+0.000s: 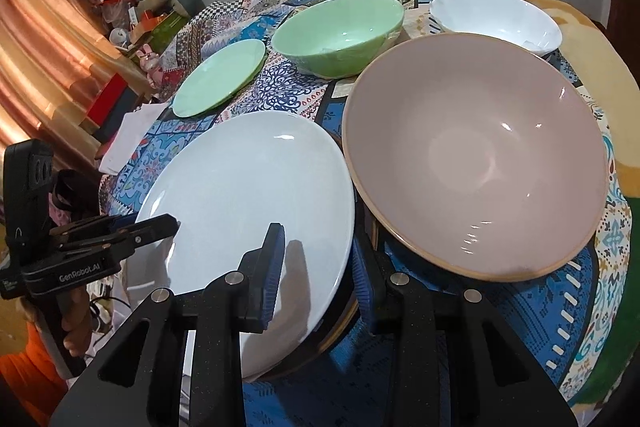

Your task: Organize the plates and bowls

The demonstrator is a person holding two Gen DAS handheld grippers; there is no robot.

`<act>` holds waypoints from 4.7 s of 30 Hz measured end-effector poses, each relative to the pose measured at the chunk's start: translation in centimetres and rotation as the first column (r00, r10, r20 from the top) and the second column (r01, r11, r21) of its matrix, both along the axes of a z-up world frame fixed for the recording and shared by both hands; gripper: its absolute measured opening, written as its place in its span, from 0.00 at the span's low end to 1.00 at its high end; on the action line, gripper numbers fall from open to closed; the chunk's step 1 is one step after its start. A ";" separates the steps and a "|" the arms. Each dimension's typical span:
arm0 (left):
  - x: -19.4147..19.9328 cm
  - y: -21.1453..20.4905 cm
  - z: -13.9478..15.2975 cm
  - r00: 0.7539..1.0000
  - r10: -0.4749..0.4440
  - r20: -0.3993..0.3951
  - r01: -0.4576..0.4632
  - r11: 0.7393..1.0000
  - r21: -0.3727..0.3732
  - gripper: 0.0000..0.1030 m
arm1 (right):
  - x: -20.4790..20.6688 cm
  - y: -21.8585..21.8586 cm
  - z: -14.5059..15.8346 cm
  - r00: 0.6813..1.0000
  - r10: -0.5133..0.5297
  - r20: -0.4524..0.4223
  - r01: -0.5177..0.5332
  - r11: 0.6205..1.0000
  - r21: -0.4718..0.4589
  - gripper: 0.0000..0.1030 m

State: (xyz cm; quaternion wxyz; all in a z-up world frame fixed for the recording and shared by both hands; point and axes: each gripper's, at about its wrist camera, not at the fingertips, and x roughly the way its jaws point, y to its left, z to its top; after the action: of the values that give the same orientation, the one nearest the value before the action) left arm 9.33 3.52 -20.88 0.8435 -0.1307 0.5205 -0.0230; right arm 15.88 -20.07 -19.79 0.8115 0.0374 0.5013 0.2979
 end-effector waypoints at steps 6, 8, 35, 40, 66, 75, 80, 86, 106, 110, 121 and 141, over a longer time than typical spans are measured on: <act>0.7 -0.2 -0.3 1.000 -0.009 0.000 0.009 1.000 0.004 0.39 | -0.2 0.1 0.3 1.000 0.001 0.006 -0.001 1.000 -0.020 0.31; 0.8 -0.3 -0.4 1.000 -0.013 -0.001 0.013 1.000 0.004 0.39 | -0.3 0.1 0.4 1.000 0.002 0.004 -0.002 1.000 -0.026 0.31; -2.0 3.0 3.0 0.991 0.023 0.135 -0.029 0.999 0.046 0.62 | -0.1 3.8 4.4 0.991 0.042 0.129 -0.032 0.996 -0.078 0.33; -1.3 5.8 4.6 0.978 0.088 0.189 -0.102 0.992 0.070 0.67 | 1.2 6.9 5.1 0.982 0.077 0.172 -0.063 0.994 -0.086 0.46; 9.7 18.9 1.0 0.964 0.239 0.118 -0.251 0.963 0.101 0.78 | 13.6 19.8 2.9 0.975 0.190 0.115 -0.172 0.974 -0.147 0.46; 12.0 20.7 -0.9 0.985 0.157 0.066 -0.163 0.982 0.094 0.75 | 17.6 22.6 -0.3 0.982 0.190 0.006 -0.185 0.963 -0.195 0.46; 13.0 21.3 -2.8 0.991 0.130 0.029 -0.132 0.989 0.066 0.61 | 19.7 24.2 -1.5 0.984 0.179 0.014 -0.169 0.949 -0.266 0.47; 13.6 21.5 -3.6 0.993 0.108 0.044 -0.110 0.993 0.048 0.53 | 21.3 25.5 -2.7 0.982 0.185 -0.029 -0.185 0.941 -0.285 0.44; 11.3 20.7 -3.3 0.996 0.079 0.029 -0.080 0.995 0.055 0.30 | 15.1 24.0 -2.9 0.944 0.297 -0.145 -0.325 0.915 -0.240 0.32; 9.0 20.3 -3.2 0.998 0.067 0.012 -0.067 0.995 0.067 0.30 | 13.0 23.3 -2.8 0.924 0.344 -0.168 -0.375 0.902 -0.215 0.30; 6.0 21.6 -3.6 0.996 0.088 -0.027 -0.090 0.995 -0.046 0.30 | 13.8 23.8 -3.9 0.920 0.339 -0.198 -0.372 0.914 -0.163 0.30; 4.2 19.0 -1.8 0.995 0.091 0.048 -0.091 0.996 -0.003 0.30 | 9.5 21.6 0.2 0.937 0.347 -0.030 -0.346 0.919 -0.190 0.30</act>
State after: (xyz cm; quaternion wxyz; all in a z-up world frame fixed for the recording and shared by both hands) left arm 13.48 22.54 -22.66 0.8558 -0.1540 0.4938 0.0120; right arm 25.40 1.48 -19.62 0.7469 -0.1311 0.5245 0.3872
